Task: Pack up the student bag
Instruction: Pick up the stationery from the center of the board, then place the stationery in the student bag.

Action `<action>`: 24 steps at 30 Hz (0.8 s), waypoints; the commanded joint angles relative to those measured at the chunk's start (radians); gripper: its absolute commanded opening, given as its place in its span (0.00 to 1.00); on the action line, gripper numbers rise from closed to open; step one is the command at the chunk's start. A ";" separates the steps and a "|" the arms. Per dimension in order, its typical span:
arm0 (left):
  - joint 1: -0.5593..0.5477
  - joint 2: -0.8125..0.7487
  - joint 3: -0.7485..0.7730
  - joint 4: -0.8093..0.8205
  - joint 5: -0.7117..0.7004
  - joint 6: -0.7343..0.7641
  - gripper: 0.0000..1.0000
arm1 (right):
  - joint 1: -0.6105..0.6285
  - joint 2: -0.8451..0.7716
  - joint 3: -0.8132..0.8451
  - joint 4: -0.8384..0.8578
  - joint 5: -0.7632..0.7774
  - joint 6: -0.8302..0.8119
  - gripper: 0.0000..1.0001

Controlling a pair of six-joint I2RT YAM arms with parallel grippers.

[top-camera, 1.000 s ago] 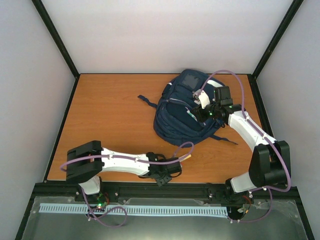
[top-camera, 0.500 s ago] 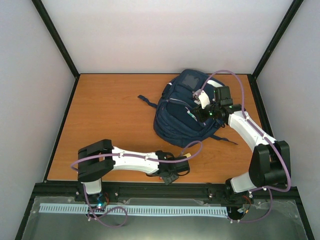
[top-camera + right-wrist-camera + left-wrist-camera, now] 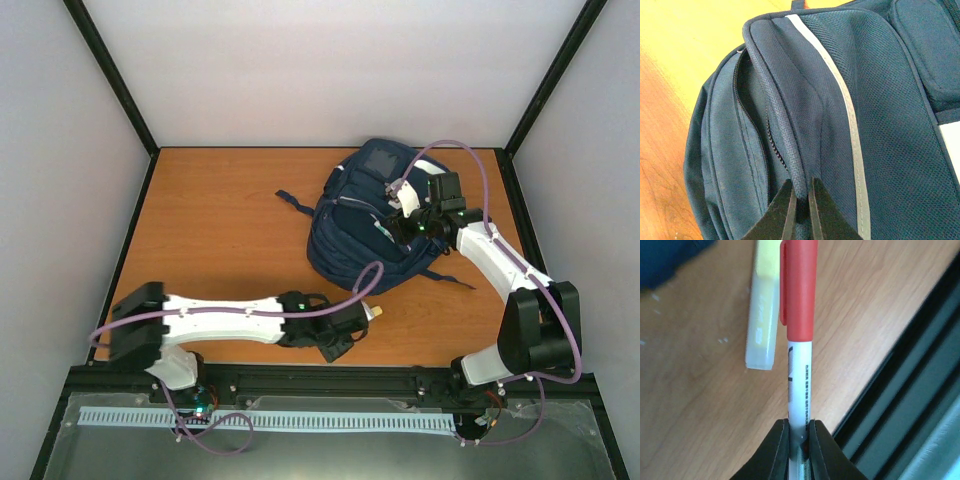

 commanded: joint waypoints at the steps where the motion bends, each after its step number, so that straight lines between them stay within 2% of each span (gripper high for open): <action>1: -0.007 -0.169 0.011 0.034 -0.037 -0.030 0.03 | -0.012 0.010 0.000 0.016 -0.015 -0.004 0.03; 8: 0.068 -0.256 -0.007 0.182 -0.176 -0.222 0.03 | -0.012 -0.009 0.001 0.015 -0.005 -0.004 0.03; 14: 0.199 -0.334 -0.104 0.400 -0.137 -0.444 0.02 | -0.013 -0.017 0.000 0.016 -0.012 0.002 0.03; 19: 0.296 -0.298 -0.115 0.493 -0.109 -0.576 0.07 | -0.012 -0.029 0.000 0.016 -0.016 0.006 0.03; 24: 0.394 -0.208 -0.134 0.668 0.058 -0.702 0.07 | -0.013 -0.037 0.000 0.018 -0.026 0.012 0.03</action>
